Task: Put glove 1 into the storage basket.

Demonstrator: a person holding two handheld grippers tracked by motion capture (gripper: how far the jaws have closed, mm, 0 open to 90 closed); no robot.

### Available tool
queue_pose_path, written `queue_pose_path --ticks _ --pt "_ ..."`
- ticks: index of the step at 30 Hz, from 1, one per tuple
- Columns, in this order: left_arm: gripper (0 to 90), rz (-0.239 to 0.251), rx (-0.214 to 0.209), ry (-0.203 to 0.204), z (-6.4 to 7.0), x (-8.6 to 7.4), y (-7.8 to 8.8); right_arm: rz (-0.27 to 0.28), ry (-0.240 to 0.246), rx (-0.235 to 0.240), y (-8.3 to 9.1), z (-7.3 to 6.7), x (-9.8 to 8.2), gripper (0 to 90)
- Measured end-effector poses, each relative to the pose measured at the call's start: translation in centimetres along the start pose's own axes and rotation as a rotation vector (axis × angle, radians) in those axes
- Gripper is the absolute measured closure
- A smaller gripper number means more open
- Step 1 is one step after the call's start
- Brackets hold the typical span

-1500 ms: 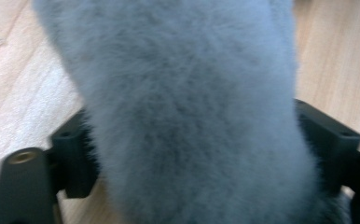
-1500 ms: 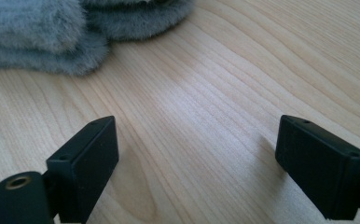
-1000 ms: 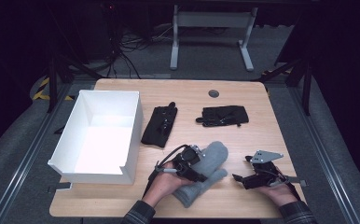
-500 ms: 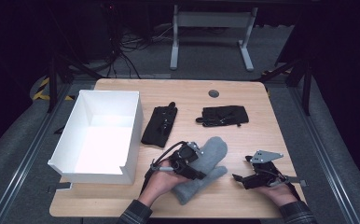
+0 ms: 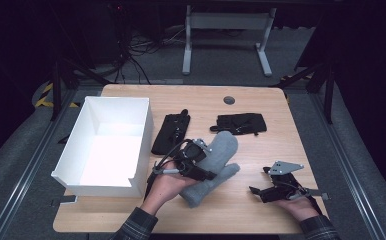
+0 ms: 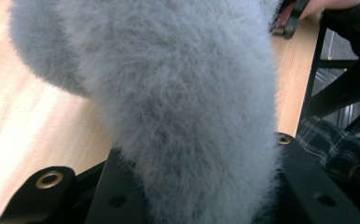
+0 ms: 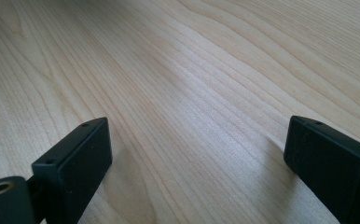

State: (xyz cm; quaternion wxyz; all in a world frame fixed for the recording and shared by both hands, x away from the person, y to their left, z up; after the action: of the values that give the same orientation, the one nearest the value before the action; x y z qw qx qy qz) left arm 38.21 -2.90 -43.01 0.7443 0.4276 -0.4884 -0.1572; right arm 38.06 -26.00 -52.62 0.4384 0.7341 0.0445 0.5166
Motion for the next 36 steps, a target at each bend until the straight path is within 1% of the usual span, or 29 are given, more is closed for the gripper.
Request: queue_pose_path --ticks 1,2,4,5,6,8,10,12,15,16,17,18,19,23,24,25,28,29,30,35,36 --pt "66.6 0.0 0.0 0.0 0.0 0.0 0.0 0.0 0.0 0.0 0.0 0.0 0.0 7.9" --pt "66.6 0.002 0.005 0.004 -0.1 0.1 0.4 0.0 0.0 0.0 0.0 0.0 0.0 7.9" --pt "66.6 0.008 0.008 0.009 -0.4 0.4 1.2 0.0 0.0 0.0 0.0 0.0 0.0 7.9" --pt "66.6 0.012 0.014 0.009 -0.7 0.7 2.2 0.001 0.0 0.001 0.0 0.0 0.0 7.8" --pt "66.6 0.012 0.014 0.009 -0.7 0.7 2.2 0.001 0.0 0.001 0.0 0.0 0.0 7.8" --pt "66.5 0.021 0.026 0.013 -1.0 1.1 3.2 0.0 0.001 0.0 0.0 0.0 0.0 7.9" --pt "66.4 0.035 0.031 0.02 -1.4 1.4 4.4 0.001 0.0 0.001 0.0 0.0 0.0 7.9" --pt "66.3 0.044 0.04 0.034 -2.0 1.6 5.5 0.0 0.001 0.0 0.0 0.0 0.0 7.9" --pt "66.2 0.059 0.054 0.056 -3.0 1.8 7.2 0.002 0.0 0.001 0.0 0.0 0.0 7.9" --pt "66.2 0.063 0.056 0.057 -3.3 1.8 7.6 0.0 0.001 0.0 0.0 0.0 0.0 7.8" --pt "66.2 0.07 0.067 0.066 -3.7 1.8 8.2 0.0 0.001 0.0 0.0 0.0 0.0 7.8" --pt "66.1 0.079 0.073 0.074 -4.0 1.7 8.7 0.0 0.001 0.0 0.0 0.0 0.0 7.8" --pt "66.1 0.079 0.073 0.074 -4.0 1.7 8.7 0.0 0.0 0.0 0.0 0.0 0.0 7.8" --pt "66.1 0.107 0.098 0.106 -5.5 1.4 10.9 0.002 -0.001 0.002 0.0 0.0 0.0 7.8" --pt "66.1 0.117 0.122 0.115 -6.2 1.2 11.9 0.0 0.0 0.001 0.0 0.0 0.0 7.8" --pt "66.1 0.117 0.122 0.115 -6.2 1.2 11.9 0.0 0.0 0.001 0.0 0.0 0.0 7.8" --pt "66.1 0.138 0.152 0.14 -7.4 0.7 13.5 0.0 0.0 0.0 0.0 0.0 0.0 7.8" --pt "66.0 0.15 0.162 0.157 -8.0 0.3 14.3 0.0 0.0 0.001 0.0 0.0 0.0 7.8" --pt "65.9 0.15 0.162 0.157 -8.0 0.3 14.3 0.0 0.0 0.001 0.0 0.0 0.0 7.8" --pt "65.7 0.165 0.203 0.198 -9.6 -1.2 16.2 0.002 -0.001 0.002 0.0 0.0 0.0 7.8" --pt "65.6 0.17 0.221 0.217 -10.2 -1.9 16.9 0.002 -0.002 0.002 0.0 0.0 0.0 7.5"
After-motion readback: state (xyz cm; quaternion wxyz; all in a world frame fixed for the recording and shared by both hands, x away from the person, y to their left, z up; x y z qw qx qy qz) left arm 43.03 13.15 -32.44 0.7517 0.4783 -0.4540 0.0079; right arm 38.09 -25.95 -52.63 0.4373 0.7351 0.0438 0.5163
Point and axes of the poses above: each handheld gripper's, and its own axes: y roughly backward along the jaws, x roughly out of its top, z roughly to its right, the point moved 8 cm from there along -y, roughly forward along the jaws, and after that the axes turned 9 degrees about x, right-handed, at the moved point
